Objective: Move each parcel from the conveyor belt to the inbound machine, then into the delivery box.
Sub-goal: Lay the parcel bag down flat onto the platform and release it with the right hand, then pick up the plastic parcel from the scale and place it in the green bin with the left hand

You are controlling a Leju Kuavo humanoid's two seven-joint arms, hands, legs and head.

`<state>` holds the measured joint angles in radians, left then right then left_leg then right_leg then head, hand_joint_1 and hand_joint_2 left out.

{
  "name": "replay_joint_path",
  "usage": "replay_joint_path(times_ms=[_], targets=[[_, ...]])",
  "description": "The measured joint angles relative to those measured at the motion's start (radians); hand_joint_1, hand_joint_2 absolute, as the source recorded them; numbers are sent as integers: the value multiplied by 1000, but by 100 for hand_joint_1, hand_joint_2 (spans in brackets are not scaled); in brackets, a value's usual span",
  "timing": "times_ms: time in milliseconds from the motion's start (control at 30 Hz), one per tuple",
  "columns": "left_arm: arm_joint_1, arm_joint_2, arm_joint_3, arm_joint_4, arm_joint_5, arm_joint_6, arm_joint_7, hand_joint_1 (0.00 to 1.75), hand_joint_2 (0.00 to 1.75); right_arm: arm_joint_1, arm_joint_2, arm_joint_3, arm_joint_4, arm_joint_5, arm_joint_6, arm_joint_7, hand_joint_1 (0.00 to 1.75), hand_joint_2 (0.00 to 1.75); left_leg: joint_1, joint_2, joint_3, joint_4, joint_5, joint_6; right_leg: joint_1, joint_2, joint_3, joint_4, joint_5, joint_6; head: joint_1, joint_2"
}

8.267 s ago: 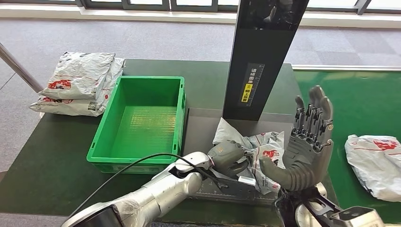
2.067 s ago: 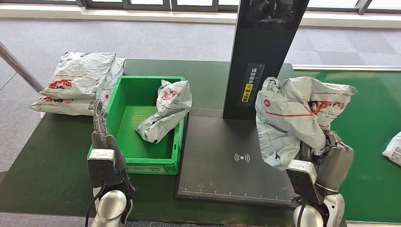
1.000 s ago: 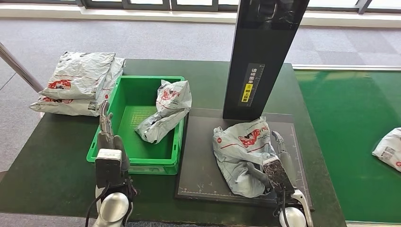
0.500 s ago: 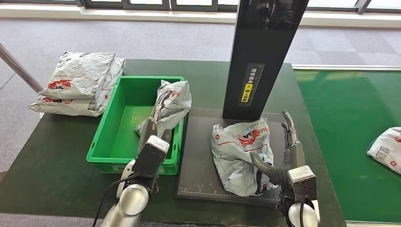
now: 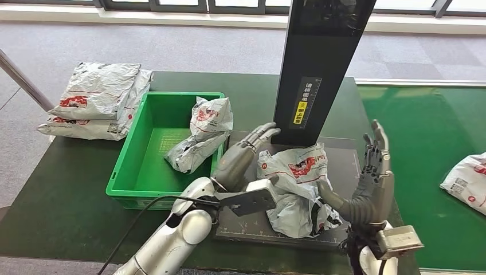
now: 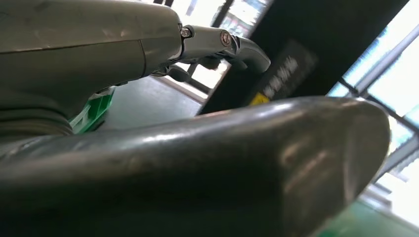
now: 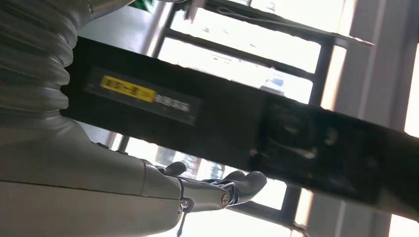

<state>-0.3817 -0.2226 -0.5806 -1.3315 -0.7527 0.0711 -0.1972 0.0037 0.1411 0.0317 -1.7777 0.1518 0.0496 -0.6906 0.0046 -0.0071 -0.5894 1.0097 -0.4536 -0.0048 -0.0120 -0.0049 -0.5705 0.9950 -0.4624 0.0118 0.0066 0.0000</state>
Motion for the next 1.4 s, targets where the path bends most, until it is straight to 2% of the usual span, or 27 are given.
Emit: replay_joint_path(times_ms=[33,167,500,700,1033,1067,1167,1200,1400], targets=[[-19,-2,-20,35,-31,-4,-2,0,175,-2,0,1,-30,-17,-7,-6,0,175,0,1,0,0,0,0,0,1,0,0,0,0,0,0],[-72,-13,-68,152,-109,-2,-31,0,175,-1,0,10,-136,-53,-25,-10,0,175,-1,2,0,0,0,0,-1,3,-1,0,0,0,0,0],[-91,-21,-84,199,-137,5,-49,0,175,-1,0,16,-175,-61,-27,-11,0,175,-1,2,0,0,0,0,-1,3,-1,0,0,0,0,0],[-171,-100,-164,494,-199,18,-100,0,175,9,-3,63,-315,-54,-44,-11,0,175,-1,2,0,0,0,0,-1,3,-1,0,0,0,0,0],[-211,-142,-254,631,-119,-35,-72,0,175,8,-3,71,-314,-62,-4,-10,0,175,-1,1,0,0,0,0,-1,2,0,0,0,0,0,0],[-216,-143,-269,644,-104,-41,-64,36,175,8,-3,75,-312,-57,-3,-10,0,175,-1,1,0,0,0,0,-1,2,0,0,0,0,0,0],[-233,-146,-321,690,-67,-54,-43,167,175,3,-3,95,-304,-47,-4,-10,0,175,-1,1,0,0,0,0,0,2,0,0,0,0,0,0],[-239,-146,-339,706,-55,-51,-39,175,175,0,-4,102,-301,-44,-6,-10,0,175,0,1,0,0,0,0,0,2,0,0,0,0,0,0],[-267,-147,-393,782,19,67,-45,175,175,-9,-7,137,-285,-42,-23,-9,0,175,0,1,0,0,0,0,0,2,0,0,0,0,0,0]])
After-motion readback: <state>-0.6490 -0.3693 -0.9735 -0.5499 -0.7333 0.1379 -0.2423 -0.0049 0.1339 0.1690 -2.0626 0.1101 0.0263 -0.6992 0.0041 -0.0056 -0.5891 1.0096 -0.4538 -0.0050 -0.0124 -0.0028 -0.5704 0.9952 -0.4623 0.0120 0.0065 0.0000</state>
